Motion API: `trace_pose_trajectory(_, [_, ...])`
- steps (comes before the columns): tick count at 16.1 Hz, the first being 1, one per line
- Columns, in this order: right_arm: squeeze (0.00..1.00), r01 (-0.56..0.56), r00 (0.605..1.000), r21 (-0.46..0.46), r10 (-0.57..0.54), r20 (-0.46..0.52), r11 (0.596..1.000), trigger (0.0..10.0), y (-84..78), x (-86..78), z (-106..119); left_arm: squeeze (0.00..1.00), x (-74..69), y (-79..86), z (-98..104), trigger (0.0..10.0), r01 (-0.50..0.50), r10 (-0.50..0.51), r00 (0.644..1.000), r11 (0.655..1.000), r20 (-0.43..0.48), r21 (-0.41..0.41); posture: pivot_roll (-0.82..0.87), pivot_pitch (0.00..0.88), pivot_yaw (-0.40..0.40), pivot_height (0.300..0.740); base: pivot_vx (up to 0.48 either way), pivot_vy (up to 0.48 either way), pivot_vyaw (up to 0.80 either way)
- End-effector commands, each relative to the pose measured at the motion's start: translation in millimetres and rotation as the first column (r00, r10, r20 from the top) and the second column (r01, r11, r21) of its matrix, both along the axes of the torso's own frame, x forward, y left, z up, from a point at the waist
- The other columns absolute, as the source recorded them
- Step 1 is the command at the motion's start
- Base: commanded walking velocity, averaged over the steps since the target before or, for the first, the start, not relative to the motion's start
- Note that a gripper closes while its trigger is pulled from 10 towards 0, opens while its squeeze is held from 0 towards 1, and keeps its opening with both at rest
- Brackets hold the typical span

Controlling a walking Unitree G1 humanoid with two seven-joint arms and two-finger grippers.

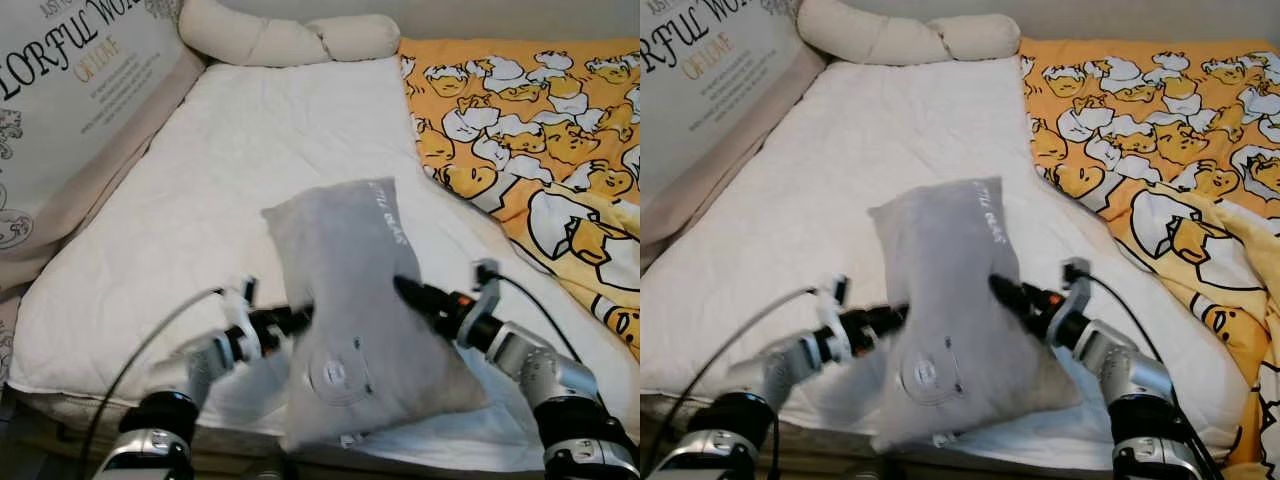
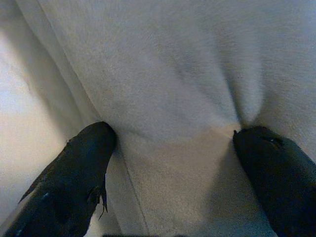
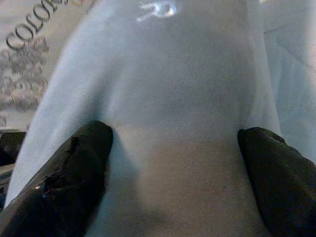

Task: Clean up the room

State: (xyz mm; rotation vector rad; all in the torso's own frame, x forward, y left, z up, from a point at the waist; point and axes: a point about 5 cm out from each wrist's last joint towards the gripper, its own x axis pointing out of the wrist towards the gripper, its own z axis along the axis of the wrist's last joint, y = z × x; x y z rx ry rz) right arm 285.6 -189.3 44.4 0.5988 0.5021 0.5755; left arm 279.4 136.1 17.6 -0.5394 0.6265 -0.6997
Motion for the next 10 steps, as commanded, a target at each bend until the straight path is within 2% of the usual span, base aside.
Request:
trace_pose_trajectory(1, [0.00, -0.050, 0.998, -0.014, 0.050, -0.033, 0.999, 10.0, 11.3, -1.8, -7.4, 0.00, -2.6, -4.6, -4.9, 10.0, 0.052, -0.051, 0.998, 0.998, -0.033, 0.045, 0.03, 0.000, 0.072, 0.740, 0.000, 0.000, 0.00])
trace_pose_trajectory(2, [0.00, -0.046, 0.998, -0.023, 0.045, -0.038, 0.999, 10.0, 14.0, -0.1, -8.8, 0.00, 0.7, -4.1, -4.9, 10.0, 0.054, -0.051, 0.998, 0.994, -0.032, 0.095, 0.03, 0.000, 0.075, 0.740, 0.000, 0.000, 0.00])
trace_pose_trajectory(3, [0.00, -0.043, 0.998, -0.022, 0.042, -0.038, 0.999, 10.0, 14.8, 0.6, -8.8, 0.00, 2.0, -5.4, -3.3, 10.0, 0.062, -0.061, 0.998, 0.993, -0.016, 0.101, 0.03, 0.000, 0.076, 0.740, 0.000, 0.000, 0.00])
trace_pose_trajectory(5, [0.00, -0.042, 0.998, -0.027, 0.041, -0.040, 0.999, 10.0, 14.7, 0.9, -8.8, 0.00, 5.0, -11.0, 2.8, 10.0, 0.059, -0.060, 0.998, 0.997, 0.032, 0.057, 0.02, 0.000, 0.078, 0.740, 0.000, 0.000, 0.00])
trace_pose_trajectory(6, [0.00, -0.040, 0.999, -0.029, 0.039, -0.036, 0.999, 10.0, 13.3, 0.9, -7.9, 0.00, 9.2, -12.9, 9.3, 10.0, 0.023, -0.022, 0.998, 1.000, 0.064, -0.003, 0.01, 0.000, 0.082, 0.740, 0.000, 0.000, 0.00])
trace_pose_trajectory(7, [0.00, -0.039, 0.999, -0.028, 0.038, -0.029, 0.999, 9.4, 10.8, 0.5, -6.8, 0.00, 12.1, -12.7, 14.5, 10.0, -0.003, 0.007, 0.996, 0.999, 0.092, -0.049, 0.01, 0.000, 0.085, 0.740, 0.000, 0.000, 0.00])
trace_pose_trajectory(8, [0.00, -0.037, 0.999, -0.030, 0.036, -0.026, 0.999, 8.7, 8.4, 0.0, -6.6, 0.00, 12.4, -12.4, 16.7, 10.0, -0.004, 0.012, 0.994, 0.998, 0.109, -0.069, 0.00, 0.000, 0.087, 0.740, 0.000, 0.000, 0.00])
trace_pose_trajectory(9, [0.00, -0.036, 0.999, -0.029, 0.036, -0.024, 0.999, 6.7, 6.2, -2.0, -6.9, 0.00, 9.5, -13.5, 17.5, 10.0, 0.019, -0.007, 0.992, 0.995, 0.123, -0.096, -0.01, 0.000, 0.092, 0.740, 0.000, 0.000, 0.00])
trace_pose_trajectory(10, [0.00, -0.036, 0.999, -0.027, 0.035, -0.023, 0.999, 4.2, 5.7, -2.8, -6.8, 0.00, 9.0, -14.3, 18.0, 10.0, 0.019, -0.004, 0.993, 0.993, 0.122, -0.116, -0.01, 0.000, 0.093, 0.740, 0.000, 0.000, 0.00])
